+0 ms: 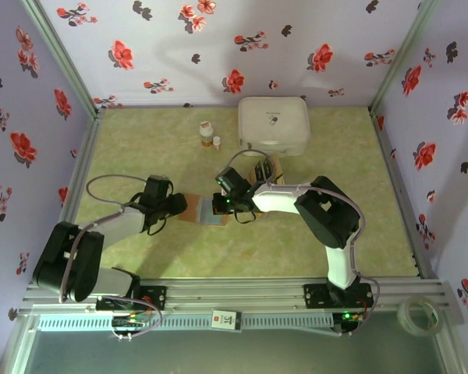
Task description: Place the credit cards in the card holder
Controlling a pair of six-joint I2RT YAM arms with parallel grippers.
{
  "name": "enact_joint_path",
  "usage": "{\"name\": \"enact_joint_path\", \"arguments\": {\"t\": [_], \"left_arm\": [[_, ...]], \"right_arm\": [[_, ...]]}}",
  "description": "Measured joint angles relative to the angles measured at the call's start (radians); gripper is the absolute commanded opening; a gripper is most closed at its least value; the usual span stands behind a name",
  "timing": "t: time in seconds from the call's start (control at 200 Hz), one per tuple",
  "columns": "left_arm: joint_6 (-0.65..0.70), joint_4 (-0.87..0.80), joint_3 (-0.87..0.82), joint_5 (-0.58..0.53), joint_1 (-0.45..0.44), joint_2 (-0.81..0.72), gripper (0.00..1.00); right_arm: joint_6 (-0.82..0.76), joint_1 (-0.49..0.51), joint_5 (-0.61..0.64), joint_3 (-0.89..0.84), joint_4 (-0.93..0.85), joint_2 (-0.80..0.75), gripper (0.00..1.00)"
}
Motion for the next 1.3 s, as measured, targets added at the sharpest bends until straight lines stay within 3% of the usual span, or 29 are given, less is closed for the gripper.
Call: {"name": "enact_joint_path", "arguments": {"t": [0.47,0.81,1.06,1.3], "left_arm": [[0.003,-0.094,0.038,-0.069,-0.009,0.011,0.46],[0.017,-0.234,0.180,-0.078,-0.033,-0.164,0.46],[-0.023,-0.220,0.205,-0.019,-0.079,-0.174,0.44],[-0.080,-0.133,0.203,0.054,-0.107,-0.071,0.37]], "right_arm": [[-0.011,-0.013,-0.022,0.000,0.004,0.000,0.05],[-0.051,-0.020,-0.021,0.048,-0.106,-0.056,0.05],[-0.048,-0.020,-0.021,0.047,-0.106,-0.071,0.04],[-0.040,-0.021,-0.021,0.035,-0.074,-0.064,0.02]]}}
